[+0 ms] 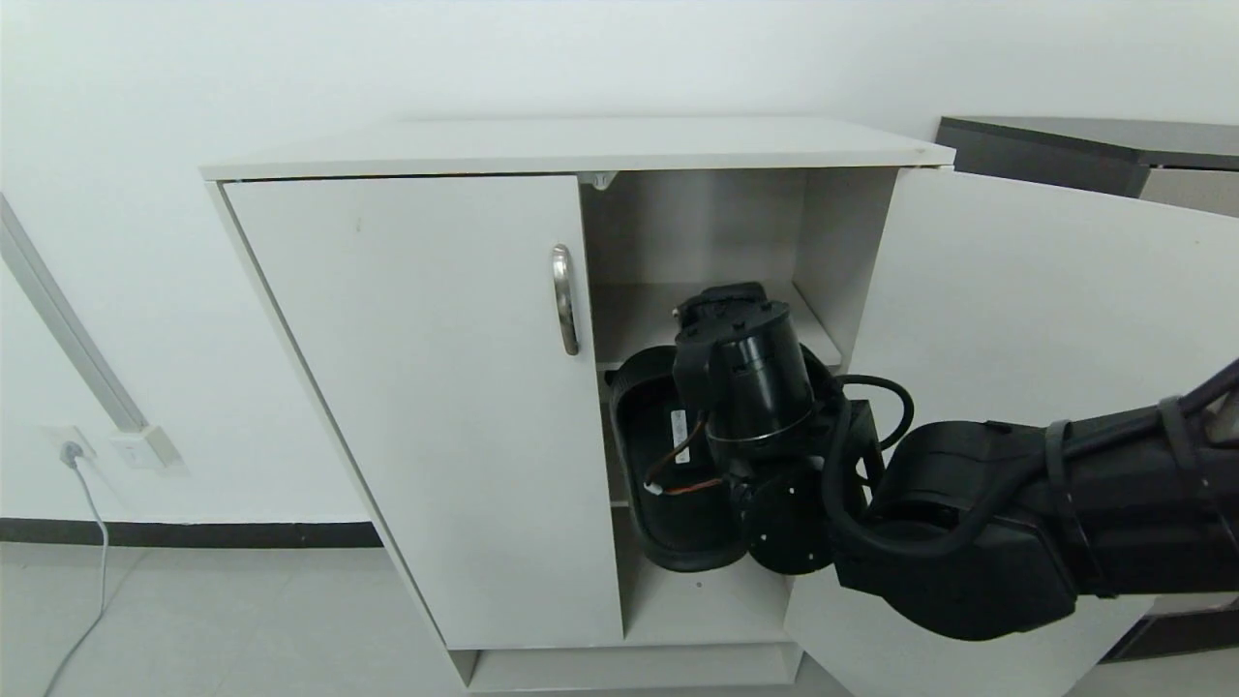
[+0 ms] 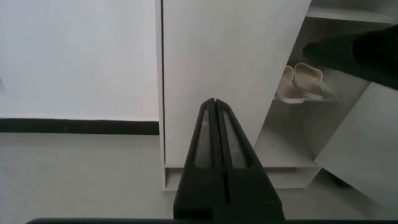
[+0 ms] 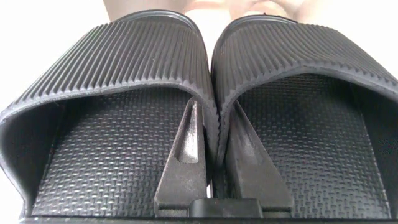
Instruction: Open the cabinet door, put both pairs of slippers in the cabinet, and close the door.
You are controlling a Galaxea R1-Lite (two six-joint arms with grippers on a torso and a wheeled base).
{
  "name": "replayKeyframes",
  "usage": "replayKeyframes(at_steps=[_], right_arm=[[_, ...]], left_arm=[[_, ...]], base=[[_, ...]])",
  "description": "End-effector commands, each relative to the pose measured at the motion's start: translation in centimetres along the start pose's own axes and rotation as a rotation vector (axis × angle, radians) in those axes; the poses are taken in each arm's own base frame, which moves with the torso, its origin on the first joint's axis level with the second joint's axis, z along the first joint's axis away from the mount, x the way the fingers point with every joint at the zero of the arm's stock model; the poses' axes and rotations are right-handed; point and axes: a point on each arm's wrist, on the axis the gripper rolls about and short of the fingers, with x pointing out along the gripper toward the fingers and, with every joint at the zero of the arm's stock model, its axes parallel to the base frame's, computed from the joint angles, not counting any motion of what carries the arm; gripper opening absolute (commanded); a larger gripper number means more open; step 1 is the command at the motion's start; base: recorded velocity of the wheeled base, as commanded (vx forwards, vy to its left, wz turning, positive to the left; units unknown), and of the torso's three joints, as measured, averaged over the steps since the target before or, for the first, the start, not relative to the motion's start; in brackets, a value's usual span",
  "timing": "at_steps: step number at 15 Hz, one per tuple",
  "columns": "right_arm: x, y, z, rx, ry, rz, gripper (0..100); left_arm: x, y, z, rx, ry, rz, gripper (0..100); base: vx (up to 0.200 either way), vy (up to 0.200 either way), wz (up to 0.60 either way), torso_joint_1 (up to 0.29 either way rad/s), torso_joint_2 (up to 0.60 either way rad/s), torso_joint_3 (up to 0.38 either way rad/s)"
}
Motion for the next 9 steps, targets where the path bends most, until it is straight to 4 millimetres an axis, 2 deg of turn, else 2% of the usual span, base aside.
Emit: replayKeyframes(at_steps=[1,9], right_arm=[[0.58,-0.45,0.83,0.022,-0.018,-0.017,0],[1.49,-0.61,0.58,0.041,-0.029,-0.033,0]], left_arm=[[0.00,0.00,0.02,-0.001,-0.001,0.000,0],[0.00,0.00,0.02,0.001,-0.001,0.000,0]], base=[[0.000,0.000,0.00,0.000,0.00,0.000],[0.000,0.000,0.00,0.000,0.00,0.000]])
